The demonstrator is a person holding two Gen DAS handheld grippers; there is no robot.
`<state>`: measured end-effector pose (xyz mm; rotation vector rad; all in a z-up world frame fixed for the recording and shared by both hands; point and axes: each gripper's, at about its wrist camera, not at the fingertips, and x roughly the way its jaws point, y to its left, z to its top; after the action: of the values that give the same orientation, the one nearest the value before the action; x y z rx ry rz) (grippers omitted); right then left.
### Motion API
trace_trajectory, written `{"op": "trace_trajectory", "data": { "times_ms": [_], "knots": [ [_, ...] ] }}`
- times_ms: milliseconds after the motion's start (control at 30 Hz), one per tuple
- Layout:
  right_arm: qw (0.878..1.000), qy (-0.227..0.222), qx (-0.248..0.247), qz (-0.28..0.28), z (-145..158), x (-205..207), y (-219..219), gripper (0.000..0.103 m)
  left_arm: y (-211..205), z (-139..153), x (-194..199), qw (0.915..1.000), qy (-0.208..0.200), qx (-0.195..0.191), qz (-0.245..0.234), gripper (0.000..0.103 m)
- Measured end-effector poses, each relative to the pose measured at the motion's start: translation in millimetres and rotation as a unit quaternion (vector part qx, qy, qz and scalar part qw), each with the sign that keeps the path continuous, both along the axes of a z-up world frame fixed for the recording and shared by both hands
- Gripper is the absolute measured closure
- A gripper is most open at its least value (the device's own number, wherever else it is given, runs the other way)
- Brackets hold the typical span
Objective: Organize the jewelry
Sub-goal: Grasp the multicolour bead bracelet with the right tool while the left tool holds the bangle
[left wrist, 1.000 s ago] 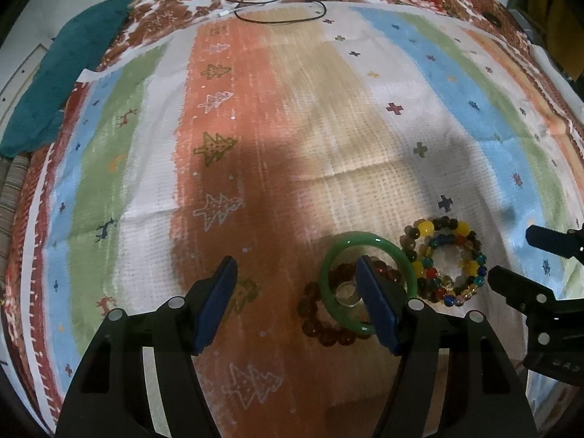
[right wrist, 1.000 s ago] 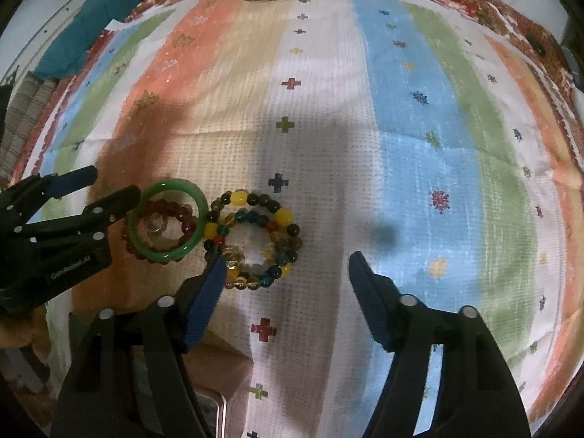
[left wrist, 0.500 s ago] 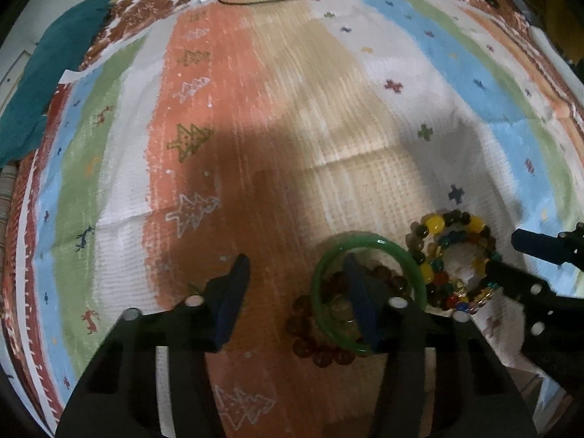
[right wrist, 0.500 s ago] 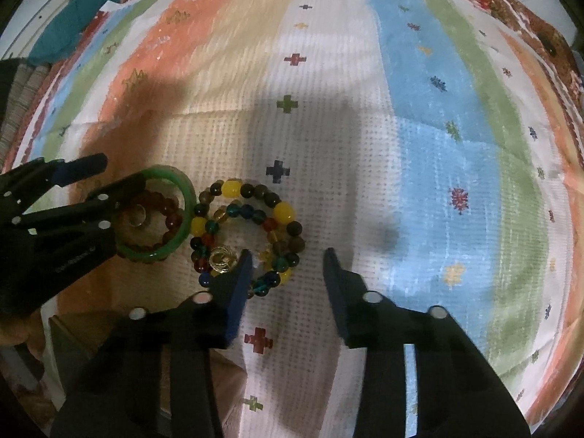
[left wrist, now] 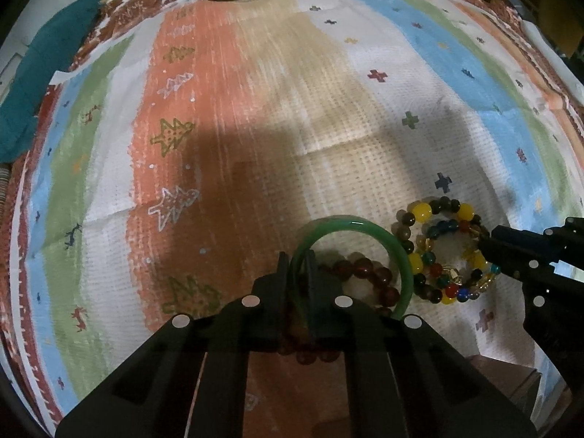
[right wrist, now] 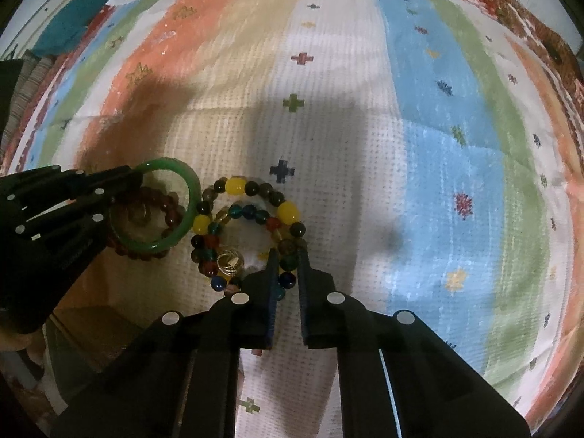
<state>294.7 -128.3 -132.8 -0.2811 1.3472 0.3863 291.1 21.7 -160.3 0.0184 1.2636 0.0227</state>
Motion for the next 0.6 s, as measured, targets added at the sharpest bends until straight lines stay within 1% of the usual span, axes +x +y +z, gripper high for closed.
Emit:
{"op": "trace_trajectory", "data": {
  "times_ms": [333, 467, 600],
  "knots": [
    [0.999, -0.035, 0.009, 0.006, 28, -7, 0, 0.092, -2, 34, -14, 0.9991, -0.04, 0.001, 0.012, 0.095],
    [0.999, -0.045, 0.022, 0.007, 39, -7, 0, 0.092, -4, 47, -21, 0.9986, -0.052, -0.002, 0.007, 0.095],
    [0.998, -0.06, 0.034, 0.006, 50, -10, -1, 0.092, -3, 57, -26, 0.9978, -0.064, -0.005, 0.014, 0.095]
  ]
}}
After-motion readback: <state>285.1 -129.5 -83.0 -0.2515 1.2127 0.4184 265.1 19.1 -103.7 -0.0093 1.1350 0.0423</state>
